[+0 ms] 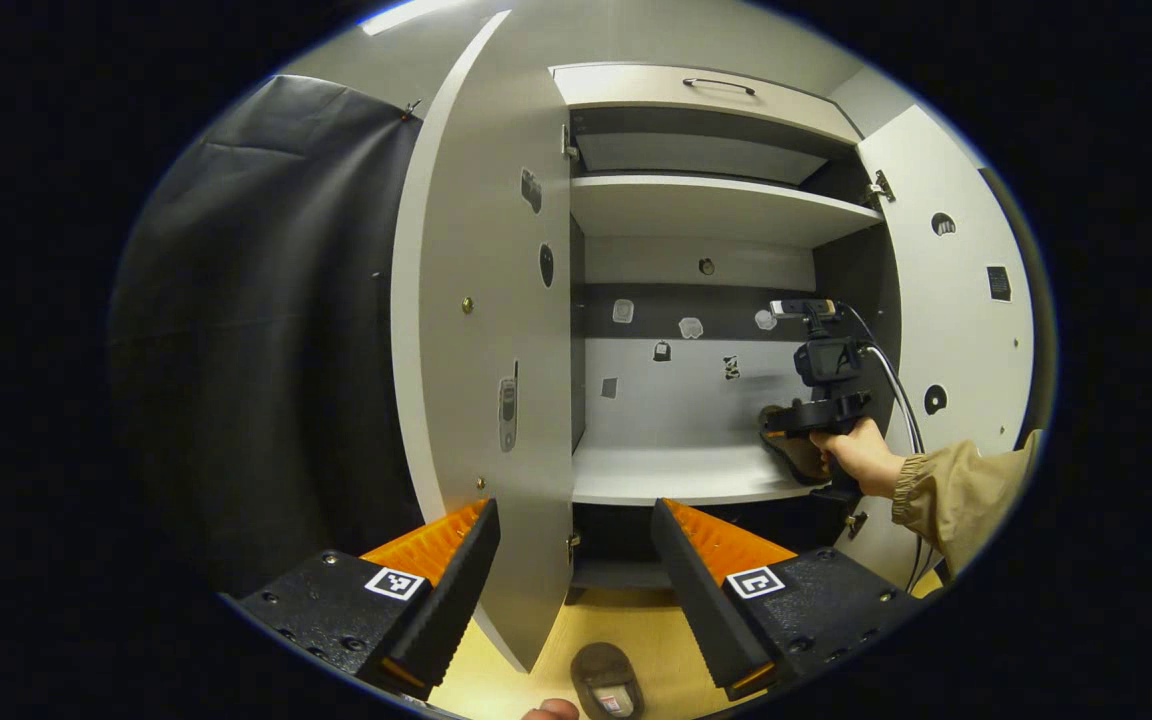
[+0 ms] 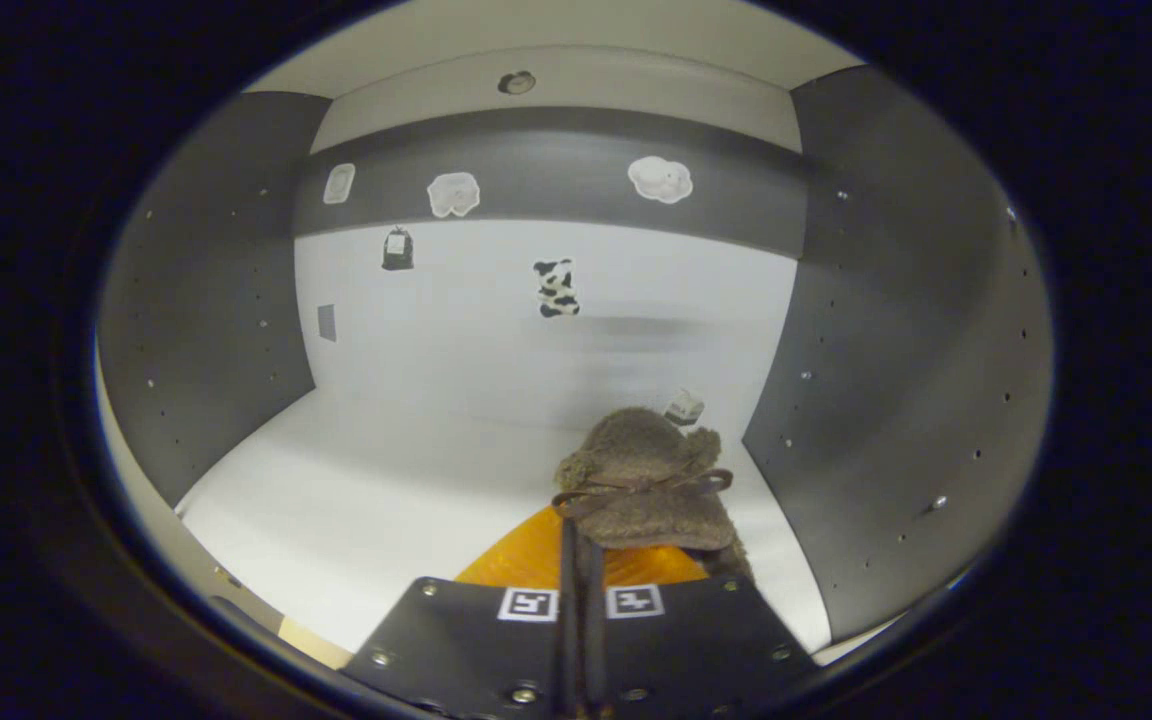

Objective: Grab one shoe with the right hand and put it into the shoe cabinet, grab the other shoe with the left hand and put it into the shoe cabinet; then close the right door with the right hand and the left door with the left hand.

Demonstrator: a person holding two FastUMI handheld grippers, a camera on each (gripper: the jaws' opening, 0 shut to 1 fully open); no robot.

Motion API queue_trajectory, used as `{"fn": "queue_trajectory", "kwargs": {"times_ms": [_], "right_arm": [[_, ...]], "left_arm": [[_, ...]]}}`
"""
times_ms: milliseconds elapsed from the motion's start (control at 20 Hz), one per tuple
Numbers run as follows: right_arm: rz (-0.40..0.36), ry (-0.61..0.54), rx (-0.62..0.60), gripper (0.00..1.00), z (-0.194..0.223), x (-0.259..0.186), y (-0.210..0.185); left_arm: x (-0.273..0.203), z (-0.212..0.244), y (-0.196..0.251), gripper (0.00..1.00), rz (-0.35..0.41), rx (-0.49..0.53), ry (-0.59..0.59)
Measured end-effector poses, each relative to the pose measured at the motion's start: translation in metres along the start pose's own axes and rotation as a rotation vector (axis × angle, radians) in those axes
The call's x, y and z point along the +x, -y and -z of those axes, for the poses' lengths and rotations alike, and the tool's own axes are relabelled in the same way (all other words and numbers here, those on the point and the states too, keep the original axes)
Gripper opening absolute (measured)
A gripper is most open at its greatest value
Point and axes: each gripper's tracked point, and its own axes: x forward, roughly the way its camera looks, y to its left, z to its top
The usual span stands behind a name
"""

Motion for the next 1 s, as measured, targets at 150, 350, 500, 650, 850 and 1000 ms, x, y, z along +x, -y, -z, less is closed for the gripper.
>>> {"fn": "queue_trajectory", "kwargs": {"times_ms": [150,350,500,650,850,1000], "right_arm": [[-0.007,-0.016,0.01,0.16,0.003,-0.006,0.001],[0.0,-0.011,0.022,0.17,0.0,-0.03,0.004],[-0.015,0.031,0.026,0.17,-0.007,-0.063,0.003],[-0.038,0.116,0.015,0.17,-0.026,-0.112,-0.001],[-0.119,0.215,0.049,0.17,-0.055,-0.19,-0.016],[-0.139,0.274,0.062,0.17,-0.071,-0.239,-0.011]], "left_arm": [[-0.005,0.007,-0.001,0.93,-0.002,0.006,-0.015],[-0.011,0.019,0.004,0.94,0.021,-0.002,-0.033],[-0.014,0.042,0.01,0.94,0.045,0.01,-0.076],[-0.014,0.075,0.013,0.95,0.06,0.012,-0.15],[-0.013,0.122,0.024,0.95,0.115,0.002,-0.262],[-0.009,0.156,0.028,0.95,0.131,0.011,-0.337]]}}
